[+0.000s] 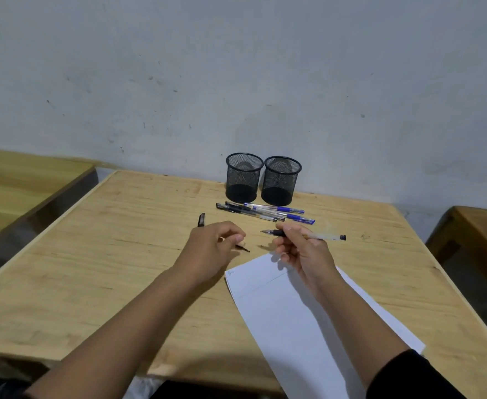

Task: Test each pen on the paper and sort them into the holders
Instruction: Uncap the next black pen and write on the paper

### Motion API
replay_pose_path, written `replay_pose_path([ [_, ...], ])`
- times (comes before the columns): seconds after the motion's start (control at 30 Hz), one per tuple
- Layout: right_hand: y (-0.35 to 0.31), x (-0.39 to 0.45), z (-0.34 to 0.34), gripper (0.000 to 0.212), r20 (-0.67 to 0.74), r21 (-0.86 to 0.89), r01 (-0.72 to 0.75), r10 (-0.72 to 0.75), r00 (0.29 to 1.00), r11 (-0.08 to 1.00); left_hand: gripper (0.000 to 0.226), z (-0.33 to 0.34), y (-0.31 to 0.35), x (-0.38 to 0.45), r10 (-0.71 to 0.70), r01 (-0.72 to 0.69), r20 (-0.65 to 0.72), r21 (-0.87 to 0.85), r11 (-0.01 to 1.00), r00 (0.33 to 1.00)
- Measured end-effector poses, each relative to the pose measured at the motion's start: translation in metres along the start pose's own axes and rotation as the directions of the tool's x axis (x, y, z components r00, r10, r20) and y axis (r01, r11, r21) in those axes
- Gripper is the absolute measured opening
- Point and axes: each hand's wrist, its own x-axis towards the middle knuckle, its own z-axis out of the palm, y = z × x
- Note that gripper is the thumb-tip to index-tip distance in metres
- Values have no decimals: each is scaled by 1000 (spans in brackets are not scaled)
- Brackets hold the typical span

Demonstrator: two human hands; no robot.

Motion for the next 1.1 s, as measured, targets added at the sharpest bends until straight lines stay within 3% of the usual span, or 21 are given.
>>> replay_pose_path([
  [0.2,16,-19,18,7,52,-2,-46,46,998,999,7,-1,-17,-51,35,-41,42,143,989,999],
  [0.37,23,-27,22,14,62,-219,6,8,998,976,13,12,-33,-67,81,-64,-55,260,963,995],
  [0.53,26,-33,26,8,80,-284,18,4,997,959,20,15,-35,-67,69,-26,-144,282,959,987],
  [0.7,34,-33,36,19,104,-593,135,-91,990,794,20,15,-36,-67,65,-22,-144,281,960,988],
  [1.1,38,-34,38,17,128,-662,201,-156,979,722,20,15,-37,-66,79,-39,-130,287,957,988],
])
